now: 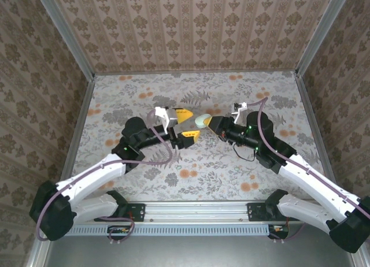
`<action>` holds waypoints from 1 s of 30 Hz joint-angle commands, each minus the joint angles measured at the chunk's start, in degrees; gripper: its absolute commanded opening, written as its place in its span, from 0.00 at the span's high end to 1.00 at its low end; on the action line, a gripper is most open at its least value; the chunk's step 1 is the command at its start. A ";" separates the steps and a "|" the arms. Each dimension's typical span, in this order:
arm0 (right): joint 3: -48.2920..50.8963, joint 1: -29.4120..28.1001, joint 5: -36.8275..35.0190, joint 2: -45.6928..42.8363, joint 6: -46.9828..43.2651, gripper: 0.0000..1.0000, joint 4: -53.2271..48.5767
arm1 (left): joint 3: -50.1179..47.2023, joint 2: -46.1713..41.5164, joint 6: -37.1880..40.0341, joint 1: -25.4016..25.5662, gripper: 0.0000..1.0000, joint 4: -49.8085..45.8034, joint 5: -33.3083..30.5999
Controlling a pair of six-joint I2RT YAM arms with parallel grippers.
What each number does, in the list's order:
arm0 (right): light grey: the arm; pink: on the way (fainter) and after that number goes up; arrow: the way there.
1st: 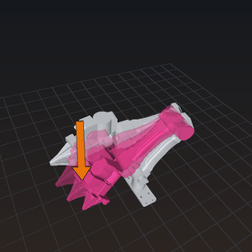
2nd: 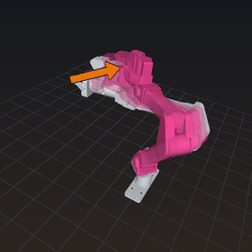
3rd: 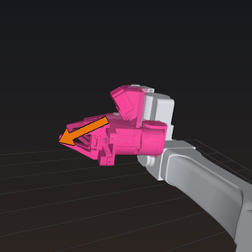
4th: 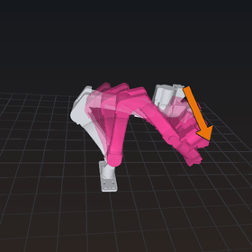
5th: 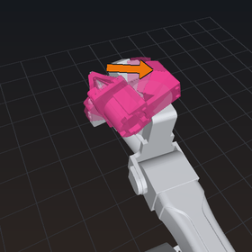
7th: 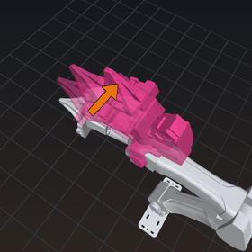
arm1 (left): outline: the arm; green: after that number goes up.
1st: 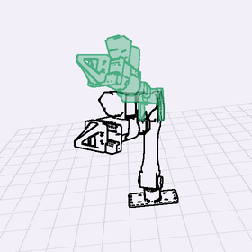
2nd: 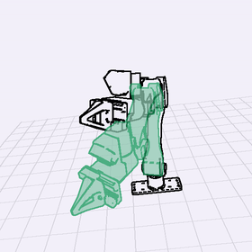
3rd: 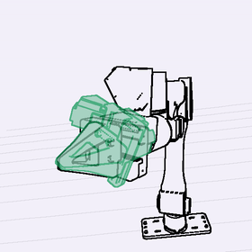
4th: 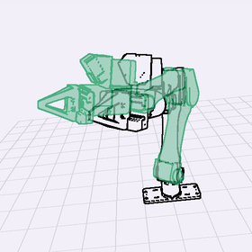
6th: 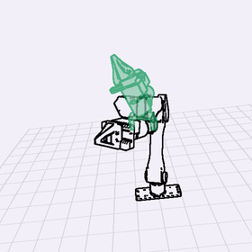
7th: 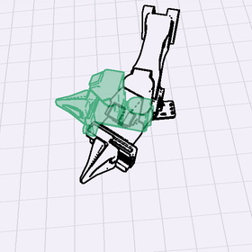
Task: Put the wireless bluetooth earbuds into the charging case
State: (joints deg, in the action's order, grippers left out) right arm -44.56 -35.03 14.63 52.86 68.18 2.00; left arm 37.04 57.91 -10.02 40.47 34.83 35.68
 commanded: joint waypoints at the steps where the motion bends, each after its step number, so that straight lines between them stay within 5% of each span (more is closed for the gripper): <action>1: 0.70 -0.19 -2.73 -1.36 1.89 0.94 4.39 | -1.26 -2.03 0.81 -1.51 0.18 -3.08 3.45; 6: 0.52 -0.22 -1.55 -0.48 3.80 0.94 5.87 | 1.72 0.38 0.99 -1.46 0.16 -5.22 5.32; 13: 0.03 -0.40 -0.50 -0.26 4.75 0.93 6.35 | 5.06 8.63 -2.28 0.11 0.17 3.41 5.72; 30: -0.35 -0.48 0.92 -0.56 6.55 0.93 7.63 | 8.14 16.53 -3.32 2.18 0.43 11.21 4.50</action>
State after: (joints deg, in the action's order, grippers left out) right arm -44.27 -35.16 14.15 52.62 73.78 7.46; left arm 42.96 74.17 -12.93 42.35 42.78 39.68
